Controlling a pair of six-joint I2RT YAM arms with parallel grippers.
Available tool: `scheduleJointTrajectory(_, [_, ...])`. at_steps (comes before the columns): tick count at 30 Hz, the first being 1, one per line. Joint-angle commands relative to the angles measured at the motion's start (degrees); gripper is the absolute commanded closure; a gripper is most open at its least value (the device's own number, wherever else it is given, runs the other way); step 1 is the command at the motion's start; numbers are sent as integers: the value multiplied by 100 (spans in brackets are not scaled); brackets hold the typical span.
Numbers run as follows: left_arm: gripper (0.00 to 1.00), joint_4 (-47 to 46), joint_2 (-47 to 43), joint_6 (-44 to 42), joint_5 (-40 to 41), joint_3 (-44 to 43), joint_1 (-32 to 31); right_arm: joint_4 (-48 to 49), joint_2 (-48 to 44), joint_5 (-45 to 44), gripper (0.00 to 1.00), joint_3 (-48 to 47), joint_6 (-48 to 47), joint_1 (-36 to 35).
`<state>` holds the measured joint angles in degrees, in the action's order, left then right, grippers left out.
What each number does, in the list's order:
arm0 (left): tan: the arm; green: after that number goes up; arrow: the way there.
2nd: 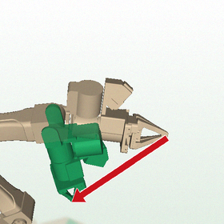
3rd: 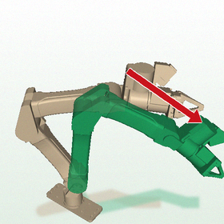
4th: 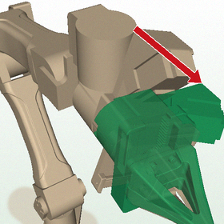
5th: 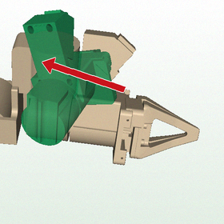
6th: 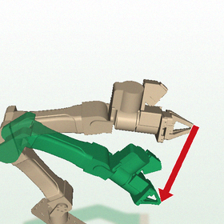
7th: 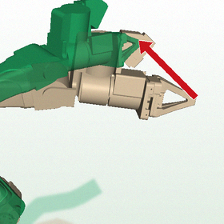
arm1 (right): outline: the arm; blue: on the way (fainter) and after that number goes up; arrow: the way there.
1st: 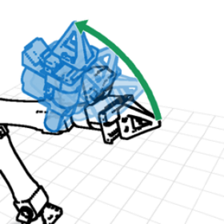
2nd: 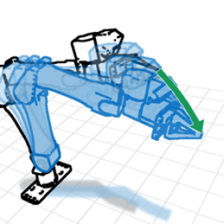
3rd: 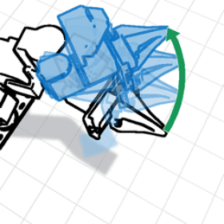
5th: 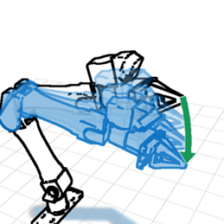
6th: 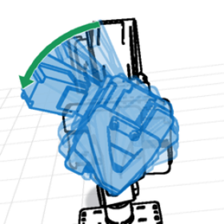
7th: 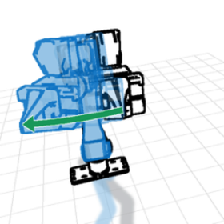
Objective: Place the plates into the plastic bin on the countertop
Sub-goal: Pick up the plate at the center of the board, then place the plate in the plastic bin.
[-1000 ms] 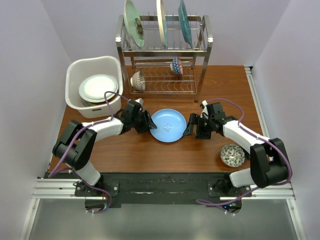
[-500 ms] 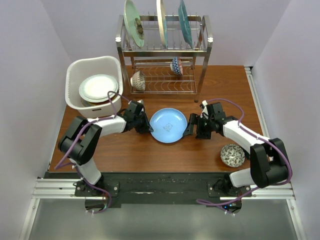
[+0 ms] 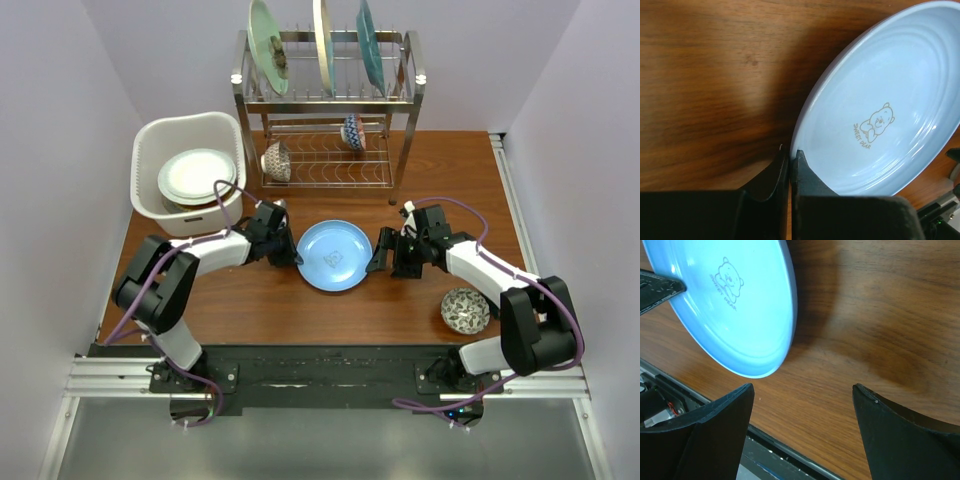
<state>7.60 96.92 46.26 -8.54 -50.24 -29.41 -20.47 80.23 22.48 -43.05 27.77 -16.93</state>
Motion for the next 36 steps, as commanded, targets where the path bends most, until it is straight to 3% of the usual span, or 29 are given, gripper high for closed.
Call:
scheduleJointTrajectory(1, [100,453,-402,-354,396,-214,-21,-71,-104,134,17,-28,-79,-12])
scheduleJointTrajectory(13, [100,1182,-1272,-627,397,-100,163,-45,-165,169,16,59,-61,-12])
scheduleJointTrajectory(23, [100,1692,-2264,-890,-7,-135,918,34,-130,213,16,95,-8,-12])
scheduleJointTrajectory(36, [100,2510,-2714,-1304,-7,-671,1675,87,-104,257,16,121,27,-4])
